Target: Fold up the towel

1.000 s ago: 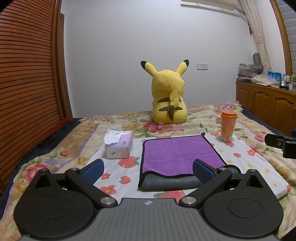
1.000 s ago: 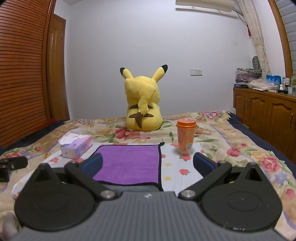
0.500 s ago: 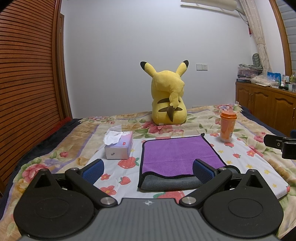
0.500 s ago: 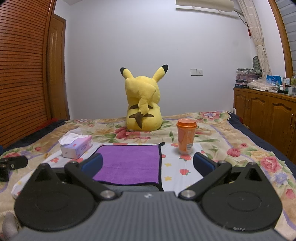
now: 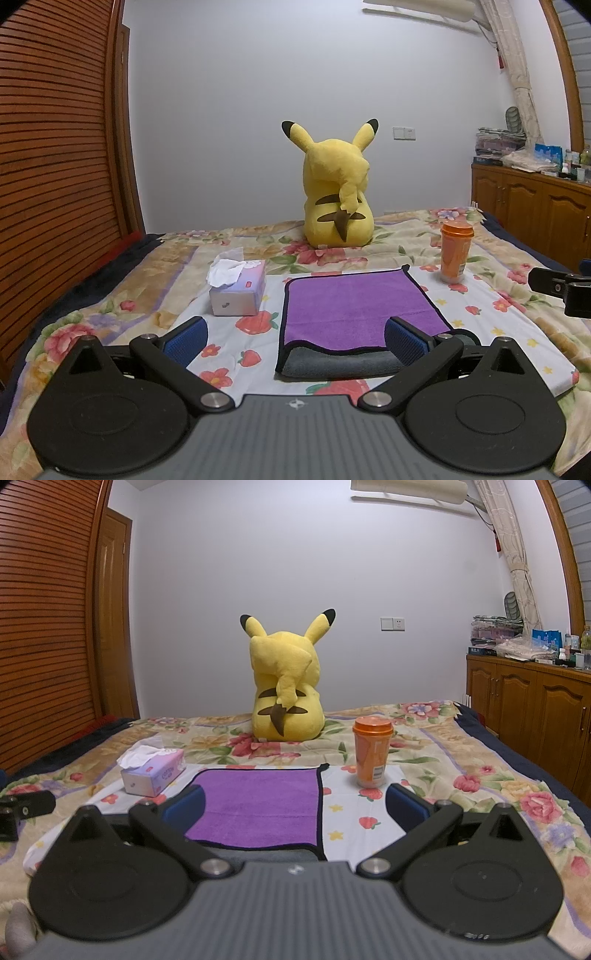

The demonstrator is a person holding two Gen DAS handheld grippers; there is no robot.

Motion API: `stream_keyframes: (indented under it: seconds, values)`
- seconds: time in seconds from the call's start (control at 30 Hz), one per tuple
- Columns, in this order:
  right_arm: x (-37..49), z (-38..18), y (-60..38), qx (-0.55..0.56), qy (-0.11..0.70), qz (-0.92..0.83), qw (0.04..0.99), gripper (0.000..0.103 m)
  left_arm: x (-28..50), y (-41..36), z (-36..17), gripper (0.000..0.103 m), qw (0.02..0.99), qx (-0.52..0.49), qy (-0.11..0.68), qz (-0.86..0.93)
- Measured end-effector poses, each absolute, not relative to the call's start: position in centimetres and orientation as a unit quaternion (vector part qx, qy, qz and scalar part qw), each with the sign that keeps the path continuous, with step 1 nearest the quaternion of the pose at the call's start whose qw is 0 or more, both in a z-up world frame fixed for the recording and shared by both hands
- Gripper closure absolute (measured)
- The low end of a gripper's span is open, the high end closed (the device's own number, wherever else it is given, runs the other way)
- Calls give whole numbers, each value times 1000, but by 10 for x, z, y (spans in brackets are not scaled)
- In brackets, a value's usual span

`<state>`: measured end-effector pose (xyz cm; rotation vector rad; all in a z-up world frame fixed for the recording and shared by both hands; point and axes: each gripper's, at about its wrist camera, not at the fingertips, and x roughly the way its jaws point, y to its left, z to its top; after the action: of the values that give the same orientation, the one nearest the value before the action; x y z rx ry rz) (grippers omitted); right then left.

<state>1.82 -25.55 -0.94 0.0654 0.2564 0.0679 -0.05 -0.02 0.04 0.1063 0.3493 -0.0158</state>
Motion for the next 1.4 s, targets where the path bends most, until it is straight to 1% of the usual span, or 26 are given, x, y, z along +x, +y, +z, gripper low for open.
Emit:
stream_keyframes:
  seconds: [0.87,1.4]
  values:
    - [20,-9,-253,32,129,34,991,0,0,-8,0,0,983,53,177,-10]
    - [33,-14,-248,33,155,42,987,0,12,-6,-12,0,972,58,227,-24]
